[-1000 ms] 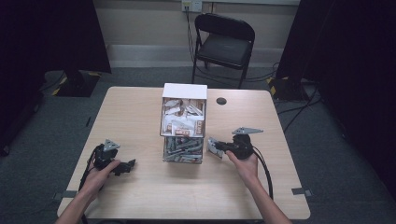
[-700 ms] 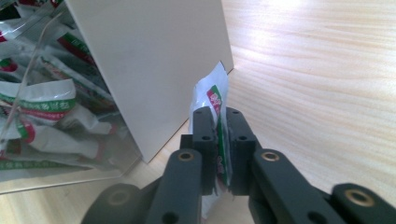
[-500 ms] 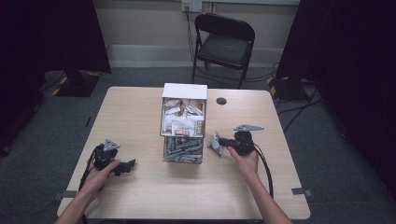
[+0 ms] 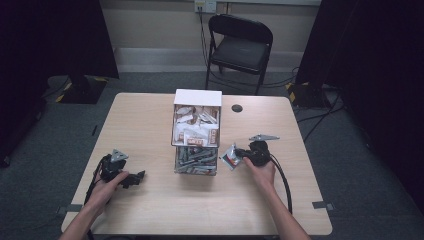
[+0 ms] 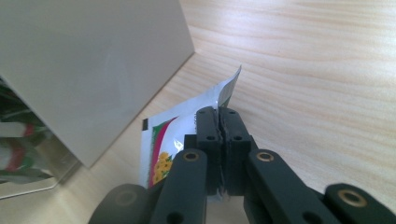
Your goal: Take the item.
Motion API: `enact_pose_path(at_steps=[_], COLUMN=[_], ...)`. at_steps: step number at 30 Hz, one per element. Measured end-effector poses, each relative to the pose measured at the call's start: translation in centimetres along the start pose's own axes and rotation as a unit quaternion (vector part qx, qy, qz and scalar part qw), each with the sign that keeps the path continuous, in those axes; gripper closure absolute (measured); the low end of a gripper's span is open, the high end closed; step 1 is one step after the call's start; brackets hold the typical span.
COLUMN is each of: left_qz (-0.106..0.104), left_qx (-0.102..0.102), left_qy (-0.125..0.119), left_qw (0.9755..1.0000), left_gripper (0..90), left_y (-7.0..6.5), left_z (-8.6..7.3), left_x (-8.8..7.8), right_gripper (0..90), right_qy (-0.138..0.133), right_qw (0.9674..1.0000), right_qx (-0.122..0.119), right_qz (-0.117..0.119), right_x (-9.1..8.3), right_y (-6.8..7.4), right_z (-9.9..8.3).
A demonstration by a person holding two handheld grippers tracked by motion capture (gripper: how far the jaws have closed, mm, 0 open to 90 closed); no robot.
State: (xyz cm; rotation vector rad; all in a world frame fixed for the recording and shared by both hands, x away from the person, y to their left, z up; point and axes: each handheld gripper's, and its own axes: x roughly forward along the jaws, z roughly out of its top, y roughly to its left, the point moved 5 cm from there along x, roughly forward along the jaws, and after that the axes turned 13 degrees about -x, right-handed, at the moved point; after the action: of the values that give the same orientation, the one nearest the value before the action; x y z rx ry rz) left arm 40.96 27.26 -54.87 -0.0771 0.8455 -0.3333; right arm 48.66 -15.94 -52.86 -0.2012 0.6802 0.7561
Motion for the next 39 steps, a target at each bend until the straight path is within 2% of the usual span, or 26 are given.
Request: enact_pose_path(at_steps=[5, 13, 21, 28, 34, 39], left_qz=[0.0, -0.001, -0.001, -0.001, -0.001, -0.001], left_qx=[0.0, 0.001, 0.001, 0.001, 0.001, 0.001], left_qy=[0.0, 0.0, 0.0, 0.0, 0.0, 0.0], left_qw=[1.0, 1.0, 1.0, 1.0, 1.0, 1.0], left_gripper=[0.0, 0.0, 0.0, 0.0, 0.0, 0.0], left_y=[0.0, 0.0, 0.0, 0.0, 0.0, 0.0], left_z=[0.0, 0.0, 0.0, 0.0, 0.0, 0.0], left_x=[0.0, 0.0, 0.0, 0.0, 0.0, 0.0], right_gripper=[86.7, 85.8, 74.8, 66.6, 55.8, 42.6], right_qy=[0.004, 0.014, 0.018, 0.004, 0.002, -0.008], right_qw=[1.0, 0.9996, 0.9989, 0.9986, 0.9981, 0.9982], right_qx=[0.007, 0.004, 0.007, 0.014, 0.024, 0.025], right_qz=[-0.006, -0.023, -0.043, -0.05, -0.056, -0.053], right_x=[0.5, 0.9, 1.2, 0.7, 0.5, 0.0], right_y=[-0.4, -0.9, -1.4, -1.5, -1.8, -1.8], right_z=[-0.3, -0.2, 0.1, 0.5, 0.6, 0.9])
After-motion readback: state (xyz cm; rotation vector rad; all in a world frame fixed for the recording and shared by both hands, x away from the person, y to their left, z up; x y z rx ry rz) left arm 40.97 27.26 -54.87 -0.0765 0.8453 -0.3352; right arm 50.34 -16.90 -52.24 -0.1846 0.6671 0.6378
